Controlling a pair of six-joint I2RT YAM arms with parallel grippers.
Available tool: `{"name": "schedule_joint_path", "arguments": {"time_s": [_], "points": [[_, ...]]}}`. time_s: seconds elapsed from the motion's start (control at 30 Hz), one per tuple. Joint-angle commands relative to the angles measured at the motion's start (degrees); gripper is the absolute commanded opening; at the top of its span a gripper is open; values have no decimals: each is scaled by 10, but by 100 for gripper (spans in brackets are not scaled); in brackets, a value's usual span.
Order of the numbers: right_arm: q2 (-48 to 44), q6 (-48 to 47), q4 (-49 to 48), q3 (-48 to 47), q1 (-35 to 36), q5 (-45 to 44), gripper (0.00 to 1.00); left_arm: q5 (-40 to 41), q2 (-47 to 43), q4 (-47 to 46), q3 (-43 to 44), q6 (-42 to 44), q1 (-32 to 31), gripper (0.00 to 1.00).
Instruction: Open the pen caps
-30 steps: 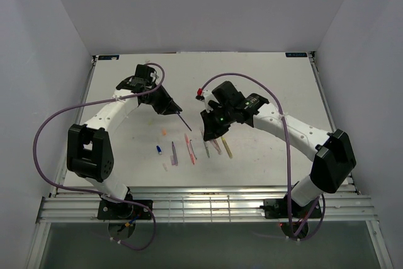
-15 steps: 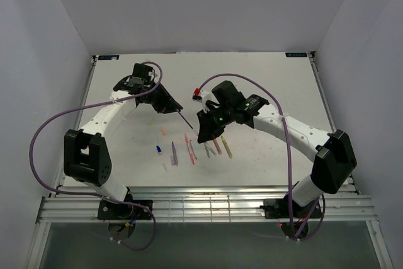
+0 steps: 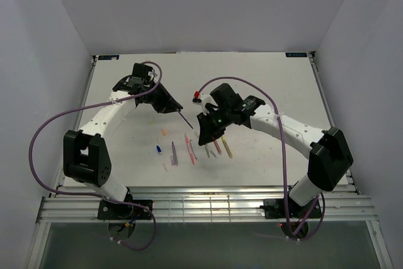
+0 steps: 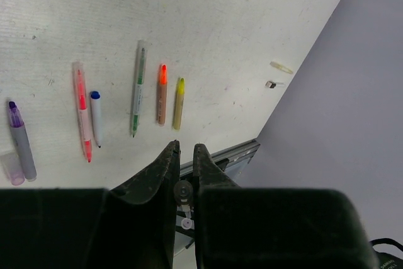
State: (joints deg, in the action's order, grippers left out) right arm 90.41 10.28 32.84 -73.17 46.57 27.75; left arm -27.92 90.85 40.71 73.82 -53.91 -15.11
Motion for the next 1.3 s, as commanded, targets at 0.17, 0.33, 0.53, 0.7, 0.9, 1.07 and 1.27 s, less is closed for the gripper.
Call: {"name": "schedule_joint_path", "arguments": {"time_s": [0.17,0.33,0.53,0.7,0.9,1.07,1.27], "points": [[21,7,-14,-25,-1,-4,8,-13,-37,-5,-6,-1,-1,0],[23,6,-15,-29,-1,-7,8,-14,-39,-6,-14,2,-1,0],[21,7,-14,-35,0,-8,8,-13,-37,-8,-17,0,-1,0],[26,5,-15,-40,-1,-4,8,-13,-37,-10,-19,-1,-1,0],[29,6,-15,-46,0,-5,8,-14,-39,-12,-25,-3,-1,0],[31,7,-15,-52,0,-3,8,-14,-41,-13,-28,-2,-1,0],[38,9,-20,-54,-1,-2,8,-20,-41,-13,-28,-3,-1,0]]}}
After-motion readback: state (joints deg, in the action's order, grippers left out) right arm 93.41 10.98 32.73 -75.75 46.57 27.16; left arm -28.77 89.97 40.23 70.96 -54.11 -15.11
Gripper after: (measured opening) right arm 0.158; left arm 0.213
